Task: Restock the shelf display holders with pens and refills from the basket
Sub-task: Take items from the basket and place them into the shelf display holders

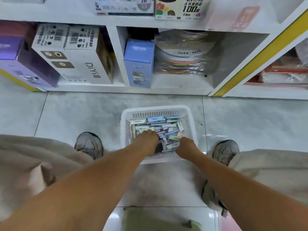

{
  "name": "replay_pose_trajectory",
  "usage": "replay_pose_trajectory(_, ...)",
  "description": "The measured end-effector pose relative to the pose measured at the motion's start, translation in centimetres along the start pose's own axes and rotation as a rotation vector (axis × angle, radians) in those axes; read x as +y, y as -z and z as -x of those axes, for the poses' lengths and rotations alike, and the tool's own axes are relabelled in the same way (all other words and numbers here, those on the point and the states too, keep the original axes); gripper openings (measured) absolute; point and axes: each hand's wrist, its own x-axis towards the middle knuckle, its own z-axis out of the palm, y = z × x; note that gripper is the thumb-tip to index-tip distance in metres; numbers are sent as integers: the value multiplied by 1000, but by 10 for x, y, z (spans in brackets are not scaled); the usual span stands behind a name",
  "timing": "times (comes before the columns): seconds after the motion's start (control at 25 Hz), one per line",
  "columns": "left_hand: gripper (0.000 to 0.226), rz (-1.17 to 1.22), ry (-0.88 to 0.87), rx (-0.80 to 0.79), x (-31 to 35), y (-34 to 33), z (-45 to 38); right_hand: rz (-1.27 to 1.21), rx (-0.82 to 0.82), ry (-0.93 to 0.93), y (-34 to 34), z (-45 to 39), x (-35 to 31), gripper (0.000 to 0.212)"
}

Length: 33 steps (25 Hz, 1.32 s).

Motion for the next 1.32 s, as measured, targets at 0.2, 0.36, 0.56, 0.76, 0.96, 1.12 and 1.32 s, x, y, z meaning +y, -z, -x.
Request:
replay_pose_trajectory(0.2,83,-32,59,64,5,-30,-26,-9,49,-66,-21,-19,-3,35)
replay_pose_trajectory(0.36,88,-59,45,132,4,-39,-39,0,84,-90,-32,-25,-10,31)
replay_pose_trajectory(0.56,75,-26,-2,149,2,-43,-46,-16,87,34,-30,-30,-2,42)
replay_pose_trajectory(0.76,59,-47,9,193,7,-48,-39,271,98,124,-20,-28,-1,34)
replay_pose_trajectory(0.96,50,-92,62,224,14,-50,-37,596,78,202,-12,-23,-9,21)
replay_pose_trajectory(1.12,44,11,0,231,5,-51,-37,716,35,215,-6,-19,-11,27)
replay_pose_trajectory(1.32,38,432,28,152,-16,-19,-46,840,99,240,11,-11,-17,31)
